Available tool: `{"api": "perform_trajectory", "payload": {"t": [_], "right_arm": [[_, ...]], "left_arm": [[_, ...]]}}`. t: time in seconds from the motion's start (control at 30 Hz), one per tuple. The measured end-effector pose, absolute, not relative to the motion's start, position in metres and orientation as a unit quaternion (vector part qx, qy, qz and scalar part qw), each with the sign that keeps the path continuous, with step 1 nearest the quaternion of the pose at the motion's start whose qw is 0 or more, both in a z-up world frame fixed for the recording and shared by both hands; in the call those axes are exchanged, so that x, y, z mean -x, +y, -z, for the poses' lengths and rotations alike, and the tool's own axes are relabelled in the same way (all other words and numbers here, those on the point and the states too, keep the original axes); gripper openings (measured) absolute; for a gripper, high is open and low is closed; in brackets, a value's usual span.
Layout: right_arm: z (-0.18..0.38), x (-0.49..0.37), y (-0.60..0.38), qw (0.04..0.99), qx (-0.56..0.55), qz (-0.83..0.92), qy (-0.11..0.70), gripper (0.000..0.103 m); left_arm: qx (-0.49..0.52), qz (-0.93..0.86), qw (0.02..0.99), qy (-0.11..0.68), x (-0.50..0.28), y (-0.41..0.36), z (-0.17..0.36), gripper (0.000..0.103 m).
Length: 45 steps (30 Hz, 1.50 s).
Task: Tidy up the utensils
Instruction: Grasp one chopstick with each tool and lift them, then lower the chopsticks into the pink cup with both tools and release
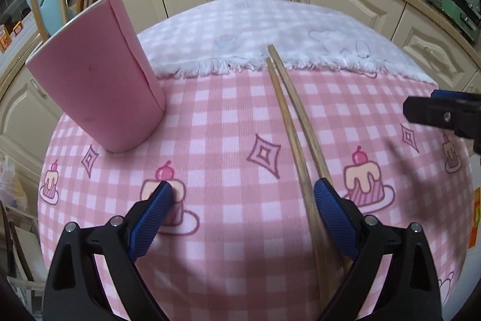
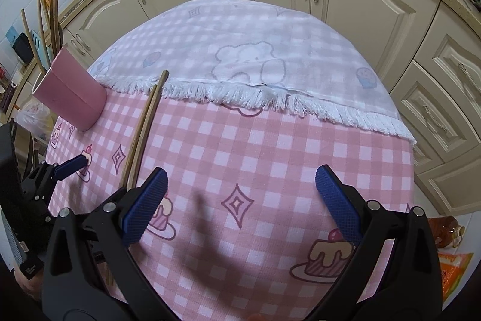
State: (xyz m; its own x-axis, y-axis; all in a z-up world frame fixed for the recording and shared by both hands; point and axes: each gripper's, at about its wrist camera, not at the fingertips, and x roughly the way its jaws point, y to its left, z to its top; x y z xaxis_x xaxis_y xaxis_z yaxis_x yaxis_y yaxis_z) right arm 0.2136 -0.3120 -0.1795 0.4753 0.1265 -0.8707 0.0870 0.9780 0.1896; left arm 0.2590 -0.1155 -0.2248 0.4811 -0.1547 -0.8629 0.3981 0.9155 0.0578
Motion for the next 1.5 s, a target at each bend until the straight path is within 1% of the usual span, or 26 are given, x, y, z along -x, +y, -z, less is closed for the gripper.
{"api": "perform_trajectory", "payload": {"t": [0.03, 0.1, 0.17, 0.33, 0.37, 0.4, 0.43, 0.47, 0.5, 0.53, 0.57, 0.63, 0.67, 0.7, 0.73, 0.77, 0.8, 0.83, 0.87, 0.97, 1.1, 1.23, 1.4, 1.5], "right_arm": [[0.180, -0.215, -0.308, 0.851, -0.099, -0.015, 0.515, 0.097], [0.181, -0.218, -0.299, 0.848, -0.088, -0.024, 0.522, 0.097], [0.184, -0.224, -0.286, 0.844, -0.073, -0.031, 0.531, 0.097], [0.188, -0.246, -0.252, 0.834, -0.050, -0.041, 0.548, 0.096], [0.189, -0.248, -0.248, 0.833, -0.048, -0.041, 0.550, 0.095], [0.192, -0.254, -0.240, 0.828, -0.044, -0.043, 0.557, 0.088], [0.195, -0.258, -0.235, 0.823, -0.041, -0.045, 0.565, 0.084], [0.198, -0.261, -0.231, 0.819, -0.040, -0.045, 0.571, 0.075], [0.201, -0.264, -0.227, 0.817, -0.031, -0.040, 0.574, 0.069], [0.202, -0.267, -0.220, 0.820, -0.010, -0.029, 0.572, 0.068], [0.202, -0.270, -0.218, 0.820, -0.001, -0.022, 0.572, 0.064], [0.200, -0.275, -0.214, 0.820, 0.001, -0.021, 0.573, 0.048], [0.200, -0.277, -0.213, 0.819, 0.002, -0.023, 0.574, 0.035], [0.200, -0.279, -0.211, 0.817, 0.004, -0.026, 0.576, 0.027], [0.200, -0.280, -0.208, 0.816, 0.008, -0.032, 0.577, 0.025], [0.200, -0.280, -0.211, 0.815, 0.003, -0.036, 0.578, 0.018], [0.200, -0.280, -0.213, 0.816, 0.004, -0.040, 0.577, 0.011], [0.199, -0.279, -0.214, 0.816, 0.002, -0.045, 0.576, 0.010], [0.198, -0.276, -0.220, 0.817, -0.011, -0.051, 0.575, 0.007], [0.190, -0.262, -0.235, 0.828, -0.055, -0.066, 0.554, 0.006], [0.171, -0.243, -0.255, 0.849, -0.100, -0.089, 0.510, 0.006], [0.149, -0.231, -0.264, 0.868, -0.131, -0.113, 0.466, 0.006], [0.115, -0.216, -0.263, 0.895, -0.147, -0.148, 0.393, 0.006], [0.096, -0.207, -0.260, 0.908, -0.157, -0.163, 0.353, 0.006]], "left_arm": [[-0.124, 0.167, 0.850, 0.483, -0.261, -0.115, 0.224, 0.088], [-0.125, 0.176, 0.850, 0.481, -0.263, -0.112, 0.220, 0.071], [-0.124, 0.181, 0.848, 0.483, -0.268, -0.104, 0.217, 0.066], [-0.131, 0.181, 0.845, 0.486, -0.280, -0.091, 0.215, 0.065], [-0.134, 0.184, 0.844, 0.486, -0.283, -0.090, 0.215, 0.065], [-0.136, 0.186, 0.843, 0.486, -0.285, -0.090, 0.215, 0.065], [-0.142, 0.190, 0.843, 0.484, -0.289, -0.091, 0.215, 0.065], [-0.145, 0.190, 0.842, 0.484, -0.291, -0.091, 0.215, 0.065], [-0.149, 0.194, 0.841, 0.483, -0.295, -0.092, 0.215, 0.065], [-0.152, 0.198, 0.839, 0.483, -0.298, -0.095, 0.216, 0.065], [-0.155, 0.201, 0.838, 0.482, -0.300, -0.097, 0.216, 0.065], [-0.163, 0.208, 0.836, 0.482, -0.301, -0.102, 0.216, 0.063], [-0.165, 0.213, 0.834, 0.482, -0.303, -0.106, 0.217, 0.060], [-0.167, 0.219, 0.831, 0.483, -0.305, -0.111, 0.217, 0.055], [-0.169, 0.223, 0.830, 0.482, -0.306, -0.114, 0.218, 0.052], [-0.167, 0.231, 0.829, 0.482, -0.309, -0.117, 0.217, 0.044], [-0.167, 0.239, 0.826, 0.482, -0.311, -0.119, 0.217, 0.030], [-0.171, 0.244, 0.824, 0.481, -0.310, -0.122, 0.217, 0.020], [-0.176, 0.248, 0.822, 0.482, -0.310, -0.124, 0.216, 0.006], [-0.175, 0.251, 0.823, 0.479, -0.304, -0.123, 0.213, 0.005], [-0.131, 0.247, 0.837, 0.470, -0.295, -0.105, 0.200, 0.005], [-0.087, 0.254, 0.858, 0.438, -0.279, -0.088, 0.173, 0.005], [-0.027, 0.265, 0.885, 0.381, -0.263, -0.068, 0.133, 0.005], [0.000, 0.267, 0.906, 0.327, -0.250, -0.054, 0.105, 0.005]]}}
